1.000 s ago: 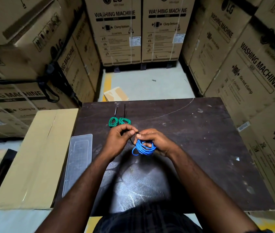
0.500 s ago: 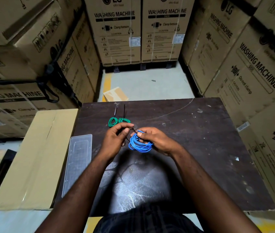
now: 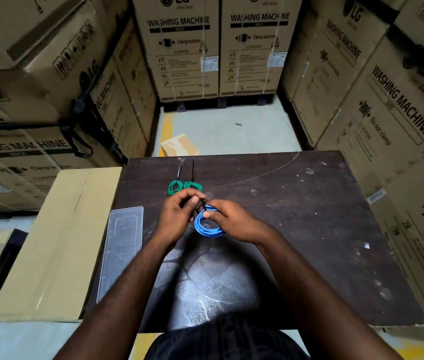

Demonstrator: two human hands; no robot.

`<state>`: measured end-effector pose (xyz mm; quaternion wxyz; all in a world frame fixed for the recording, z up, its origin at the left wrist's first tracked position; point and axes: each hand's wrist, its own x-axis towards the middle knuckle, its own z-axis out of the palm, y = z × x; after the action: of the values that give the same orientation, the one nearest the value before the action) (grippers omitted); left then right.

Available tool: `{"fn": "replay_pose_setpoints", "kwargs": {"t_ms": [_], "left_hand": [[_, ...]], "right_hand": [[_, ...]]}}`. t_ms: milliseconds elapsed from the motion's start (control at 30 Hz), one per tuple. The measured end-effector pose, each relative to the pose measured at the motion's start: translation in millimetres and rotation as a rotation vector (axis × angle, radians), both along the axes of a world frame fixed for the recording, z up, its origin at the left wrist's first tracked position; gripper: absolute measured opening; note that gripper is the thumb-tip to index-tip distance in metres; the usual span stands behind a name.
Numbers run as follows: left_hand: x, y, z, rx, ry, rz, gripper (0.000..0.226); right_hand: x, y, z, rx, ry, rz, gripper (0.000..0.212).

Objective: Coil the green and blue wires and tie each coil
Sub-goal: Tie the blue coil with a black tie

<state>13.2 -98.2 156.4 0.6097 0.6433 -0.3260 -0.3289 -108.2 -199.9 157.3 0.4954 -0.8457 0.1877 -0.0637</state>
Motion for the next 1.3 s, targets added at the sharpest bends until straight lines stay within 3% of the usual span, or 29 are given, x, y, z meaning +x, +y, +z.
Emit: {"fn": "replay_pose_setpoints", "kwargs": {"t_ms": [233,367,567,700,933,1100,1300], "left_hand": [[-2,2,-4,-0.022,-0.074,-0.013,0.021],[0,5,-7,-0.056,-0.212,-0.056,0.017],[-9,4,-4,-0.088,-0.306,0.012,0.023],[-9,4,-2,-0.082,-0.190,0.049,0.020],[-15,4,0,-0.063,-0.076,0.109,0.039],[-17,4,-3,-0.089,0.012,0.217,0.039],[-15,0,0,-0.137,0.038,0.289,0.035]], "right_hand": [[3,3,5,-0.301,0.061,0.000,0.018],[3,5,2,-0.289,0.037,-0.013,0.021],[6,7,-7,-0.217,0.119,-0.030,0.047],[4,10,-7,-0.183,0.109,-0.042,0.049],[2,13,-6,-0.131,0.045,-0.060,0.052],[3,16,-7,-0.218,-0.019,-0.150,0.057],[1,27,1,-0.076,-0.235,-0.344,0.022]]}}
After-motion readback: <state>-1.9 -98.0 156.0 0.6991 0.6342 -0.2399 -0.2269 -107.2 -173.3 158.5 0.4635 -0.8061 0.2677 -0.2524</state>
